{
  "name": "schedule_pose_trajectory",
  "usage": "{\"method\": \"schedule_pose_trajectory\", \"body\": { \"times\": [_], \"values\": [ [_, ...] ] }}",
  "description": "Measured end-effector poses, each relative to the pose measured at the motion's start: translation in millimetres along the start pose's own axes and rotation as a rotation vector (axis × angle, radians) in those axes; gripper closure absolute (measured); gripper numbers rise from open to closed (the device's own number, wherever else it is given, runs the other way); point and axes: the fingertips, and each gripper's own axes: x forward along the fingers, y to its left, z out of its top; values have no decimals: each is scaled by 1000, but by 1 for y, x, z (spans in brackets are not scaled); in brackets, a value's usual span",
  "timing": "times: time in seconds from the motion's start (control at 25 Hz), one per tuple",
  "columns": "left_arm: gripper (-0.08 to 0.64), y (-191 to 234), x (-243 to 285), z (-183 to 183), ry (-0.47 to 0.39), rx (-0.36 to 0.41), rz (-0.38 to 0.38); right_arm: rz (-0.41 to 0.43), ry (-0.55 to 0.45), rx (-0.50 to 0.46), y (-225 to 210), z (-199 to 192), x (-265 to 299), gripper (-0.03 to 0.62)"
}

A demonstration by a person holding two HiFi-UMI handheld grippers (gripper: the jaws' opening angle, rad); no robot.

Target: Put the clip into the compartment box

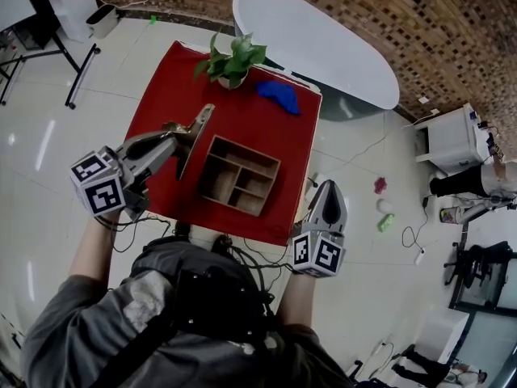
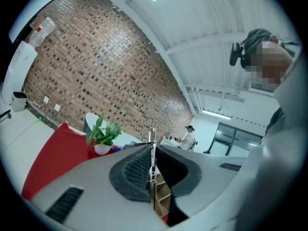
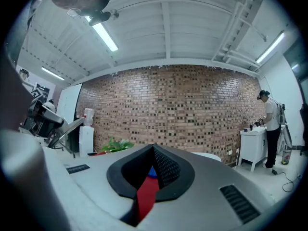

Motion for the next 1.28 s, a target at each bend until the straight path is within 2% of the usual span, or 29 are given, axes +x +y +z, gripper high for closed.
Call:
{"method": "schedule_pose_trajectory", "body": {
  "times": [0.2,0.32,0.6,0.96,1.04,1.16,1.28],
  "values": [
    [514,-62,3,32,-126,99,-78,-12,-15,2,-17,7,-18,583],
    [514,-88,8,36,-168,116,-128,-17,-19,7,-27,9,-27,583],
    [514,-110,22,18,-129,119,-149,-26,-20,5,-41,17,-38,583],
    [514,-121,23,14,-141,143,-158,-17,-24,3,-42,16,-43,583],
    [512,-122,24,11,-136,175,-146,-14,-24,2,-40,19,-44,583],
    [512,-124,33,-5,-104,267,-138,-4,-27,5,-37,19,-44,583],
    [512,-126,48,-24,-122,275,-181,1,-26,9,-38,15,-44,583]
  ]
}}
